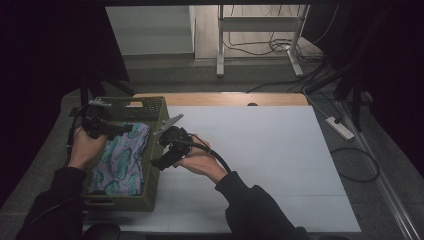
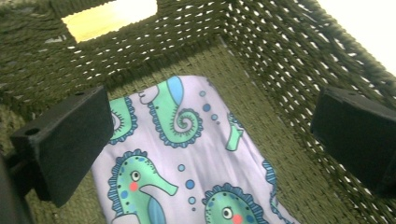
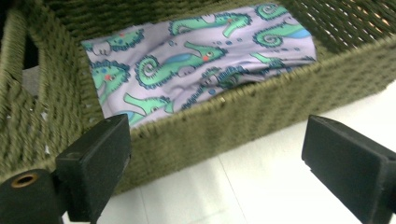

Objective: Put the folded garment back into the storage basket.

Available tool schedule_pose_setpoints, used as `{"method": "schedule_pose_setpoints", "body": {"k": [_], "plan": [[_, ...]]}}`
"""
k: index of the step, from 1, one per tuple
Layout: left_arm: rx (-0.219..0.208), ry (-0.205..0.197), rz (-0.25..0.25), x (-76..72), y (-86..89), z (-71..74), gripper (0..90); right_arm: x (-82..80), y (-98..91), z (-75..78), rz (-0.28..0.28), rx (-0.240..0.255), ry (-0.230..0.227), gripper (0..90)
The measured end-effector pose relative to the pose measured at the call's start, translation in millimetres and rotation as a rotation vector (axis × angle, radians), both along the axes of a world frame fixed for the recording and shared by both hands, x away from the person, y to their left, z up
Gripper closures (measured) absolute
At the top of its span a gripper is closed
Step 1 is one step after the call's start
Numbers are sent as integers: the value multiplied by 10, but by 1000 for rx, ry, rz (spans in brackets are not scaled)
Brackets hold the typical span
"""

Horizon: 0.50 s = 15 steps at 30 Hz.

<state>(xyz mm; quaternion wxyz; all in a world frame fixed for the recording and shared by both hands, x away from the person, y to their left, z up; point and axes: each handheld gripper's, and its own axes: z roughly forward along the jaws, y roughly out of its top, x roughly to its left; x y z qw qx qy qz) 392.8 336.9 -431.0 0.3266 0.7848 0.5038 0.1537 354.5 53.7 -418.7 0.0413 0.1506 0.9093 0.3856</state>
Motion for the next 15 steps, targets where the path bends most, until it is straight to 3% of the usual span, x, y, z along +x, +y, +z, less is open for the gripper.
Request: {"method": "schedule_pose_setpoints", "body": {"k": [9, 15], "plan": [[-42, -32, -27, -100, -90, -19, 0, 33, -165, -47, -27, -10, 12, 31], [-98, -48, -52, -190, -152, -16, 0, 32, -299, -56, -40, -3, 8, 0]]}}
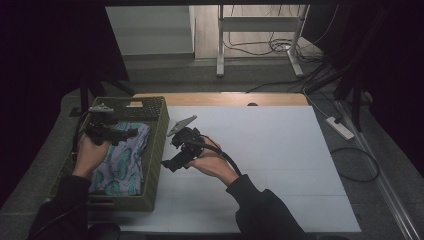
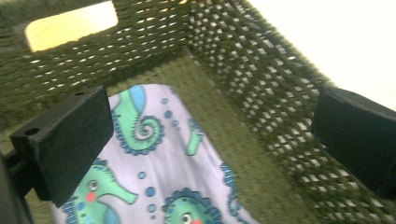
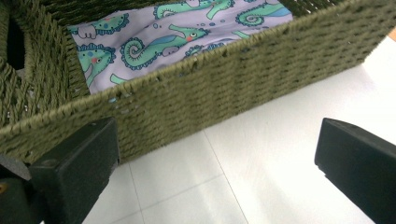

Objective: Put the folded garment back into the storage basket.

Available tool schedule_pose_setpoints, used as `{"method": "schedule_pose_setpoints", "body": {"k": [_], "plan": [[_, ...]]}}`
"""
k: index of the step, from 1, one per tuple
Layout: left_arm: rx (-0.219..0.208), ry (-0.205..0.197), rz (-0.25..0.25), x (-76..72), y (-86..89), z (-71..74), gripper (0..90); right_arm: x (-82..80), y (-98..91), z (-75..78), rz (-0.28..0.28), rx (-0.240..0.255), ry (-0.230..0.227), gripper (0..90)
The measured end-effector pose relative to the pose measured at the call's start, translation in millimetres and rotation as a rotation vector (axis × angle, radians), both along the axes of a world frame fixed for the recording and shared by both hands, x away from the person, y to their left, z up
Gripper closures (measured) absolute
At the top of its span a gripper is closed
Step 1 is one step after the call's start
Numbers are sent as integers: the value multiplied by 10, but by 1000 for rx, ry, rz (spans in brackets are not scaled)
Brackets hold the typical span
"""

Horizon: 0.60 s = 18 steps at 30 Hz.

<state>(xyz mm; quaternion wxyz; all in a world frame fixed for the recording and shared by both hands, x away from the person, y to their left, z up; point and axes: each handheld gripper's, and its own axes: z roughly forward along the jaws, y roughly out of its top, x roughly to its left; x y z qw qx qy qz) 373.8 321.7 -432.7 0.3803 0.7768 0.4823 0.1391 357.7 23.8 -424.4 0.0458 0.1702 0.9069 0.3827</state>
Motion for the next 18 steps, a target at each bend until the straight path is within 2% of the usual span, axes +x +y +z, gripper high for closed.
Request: {"method": "schedule_pose_setpoints", "body": {"k": [4, 12, 18], "plan": [[-40, -10, -9, -60, -53, 19, 0, -9, -118, -12, -13, 2, -5, 0], [-36, -44, -32, -137, -195, 83, 0, 4, -389, -27, -45, 22, 4, 0], [-61, -61, -59, -183, -315, 103, 0, 5, -579, -48, -72, 32, -9, 0]]}}
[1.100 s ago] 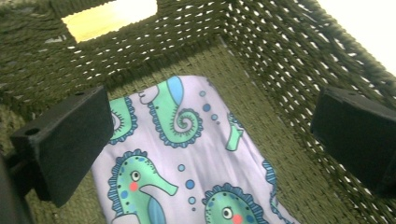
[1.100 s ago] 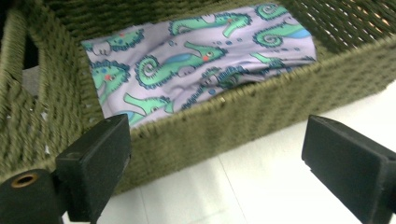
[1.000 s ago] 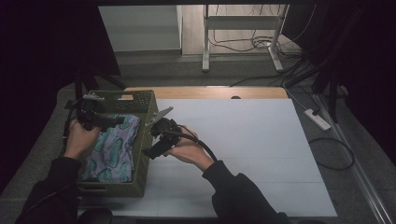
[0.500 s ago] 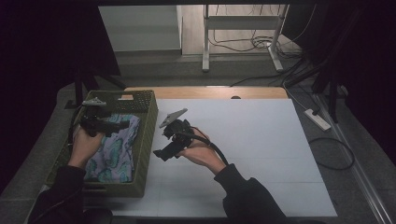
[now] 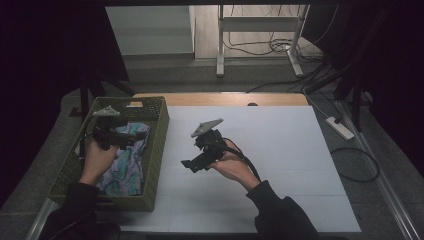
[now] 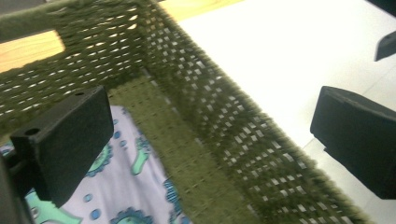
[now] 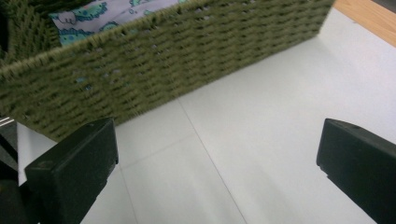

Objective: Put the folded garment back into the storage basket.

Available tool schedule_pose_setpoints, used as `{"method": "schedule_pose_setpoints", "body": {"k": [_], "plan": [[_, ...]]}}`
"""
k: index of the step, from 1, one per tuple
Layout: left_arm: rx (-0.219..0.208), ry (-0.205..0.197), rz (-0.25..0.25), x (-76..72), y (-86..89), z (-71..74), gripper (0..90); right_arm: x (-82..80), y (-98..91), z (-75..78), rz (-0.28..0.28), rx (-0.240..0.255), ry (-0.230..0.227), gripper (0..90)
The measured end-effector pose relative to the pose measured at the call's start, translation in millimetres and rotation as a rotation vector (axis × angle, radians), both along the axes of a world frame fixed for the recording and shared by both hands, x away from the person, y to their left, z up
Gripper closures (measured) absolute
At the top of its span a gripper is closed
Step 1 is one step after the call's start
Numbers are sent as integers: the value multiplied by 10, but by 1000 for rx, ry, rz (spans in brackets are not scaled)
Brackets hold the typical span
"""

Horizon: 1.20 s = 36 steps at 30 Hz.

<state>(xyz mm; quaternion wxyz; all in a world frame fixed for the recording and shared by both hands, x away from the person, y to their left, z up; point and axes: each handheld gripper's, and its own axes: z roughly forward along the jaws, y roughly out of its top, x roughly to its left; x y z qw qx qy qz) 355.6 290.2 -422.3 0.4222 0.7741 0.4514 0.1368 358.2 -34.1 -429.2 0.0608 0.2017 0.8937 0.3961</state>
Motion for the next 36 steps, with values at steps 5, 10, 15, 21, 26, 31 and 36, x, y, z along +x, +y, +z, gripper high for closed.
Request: {"method": "schedule_pose_setpoints", "body": {"k": [5, 10, 15, 21, 26, 31, 36], "plan": [[32, -13, 7, -35, -132, 11, 0, -1, -188, -13, -23, 6, -10, 0], [-2, -25, 14, -89, -184, 8, 0, -8, -307, 4, -37, 5, -17, 0], [5, -37, 11, -165, -278, 25, 0, 0, -440, 14, -58, 13, -15, 0], [11, -43, -5, -225, -365, 27, 0, 20, -507, 6, -67, 21, 2, 0], [13, -27, -9, -267, -363, 2, 0, 11, -552, 17, -65, 29, 4, 0], [-4, 4, 28, -319, -265, -7, 0, -5, -642, 30, -82, 29, -7, 0], [4, 6, 39, -365, -233, -16, 0, -16, -714, 25, -91, 27, -16, 0]]}}
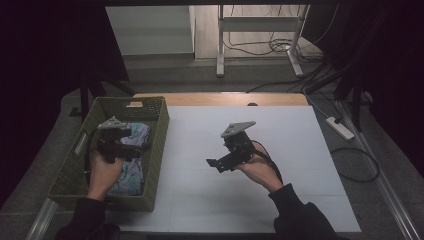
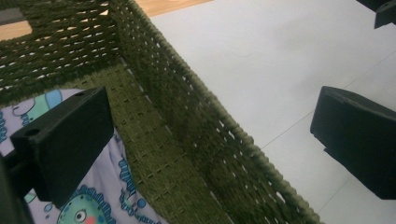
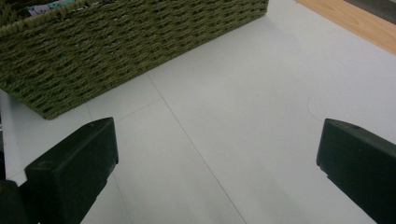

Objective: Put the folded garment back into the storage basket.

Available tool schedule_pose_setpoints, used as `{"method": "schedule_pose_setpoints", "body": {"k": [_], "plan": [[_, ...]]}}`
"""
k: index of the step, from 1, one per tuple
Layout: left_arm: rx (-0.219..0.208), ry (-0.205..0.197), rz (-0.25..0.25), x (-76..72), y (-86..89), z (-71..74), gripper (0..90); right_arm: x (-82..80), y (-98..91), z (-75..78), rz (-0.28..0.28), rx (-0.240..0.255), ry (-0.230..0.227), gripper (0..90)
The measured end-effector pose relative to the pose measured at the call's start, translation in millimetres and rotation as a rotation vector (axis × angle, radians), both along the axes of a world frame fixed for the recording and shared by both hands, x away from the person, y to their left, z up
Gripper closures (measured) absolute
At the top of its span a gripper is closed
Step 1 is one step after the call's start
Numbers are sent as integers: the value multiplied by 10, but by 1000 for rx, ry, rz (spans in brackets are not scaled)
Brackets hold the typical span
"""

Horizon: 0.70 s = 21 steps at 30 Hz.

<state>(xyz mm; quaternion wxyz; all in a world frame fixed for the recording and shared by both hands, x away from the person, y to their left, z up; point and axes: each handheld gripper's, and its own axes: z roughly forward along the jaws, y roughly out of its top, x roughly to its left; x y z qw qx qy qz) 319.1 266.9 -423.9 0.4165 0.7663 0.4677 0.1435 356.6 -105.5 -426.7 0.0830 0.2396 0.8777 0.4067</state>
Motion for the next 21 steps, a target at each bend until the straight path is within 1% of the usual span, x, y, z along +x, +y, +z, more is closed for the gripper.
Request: {"method": "schedule_pose_setpoints", "body": {"k": [1, 2, 3, 4, 5, 6, 7, 8, 10, 11, 16, 17, 20, 21], "plan": [[8, 1, 8, -20, 2, -4, 0, -4, -45, -3, -9, 1, 1, 0], [8, 1, 8, -20, 2, -4, 0, -4, -45, -3, -9, 1, 1, 0], [19, 11, 7, -38, 3, -8, 0, -5, -96, -2, -18, 3, -5, 0], [19, 11, 7, -38, 3, -8, 0, -5, -96, -2, -18, 3, -5, 0], [24, 21, 7, -43, 5, -10, 0, -7, -121, 1, -23, 6, -4, 0], [26, 23, 15, -51, 9, -14, 0, -8, -144, 5, -28, 10, 0, 0], [21, 31, 19, -60, 24, -17, 0, -3, -186, 17, -42, 28, 11, 0], [21, 31, 19, -60, 24, -17, 0, -3, -186, 17, -42, 28, 11, 0], [20, 28, 24, -72, 35, -15, 0, -4, -219, 28, -46, 41, 36, 0], [23, 24, 25, -79, 39, -12, 0, -20, -248, 35, -53, 45, 34, 0], [27, 8, 28, -128, 50, -6, 0, -53, -307, 48, -47, 38, 24, 0], [24, 5, 35, -146, 63, -7, 0, -67, -338, 53, -49, 42, 26, 0], [18, 0, 36, -164, 80, -5, 0, -81, -367, 55, -51, 45, 23, 0], [16, -2, 39, -181, 95, -3, 0, -103, -393, 53, -58, 45, 11, 0]]}}
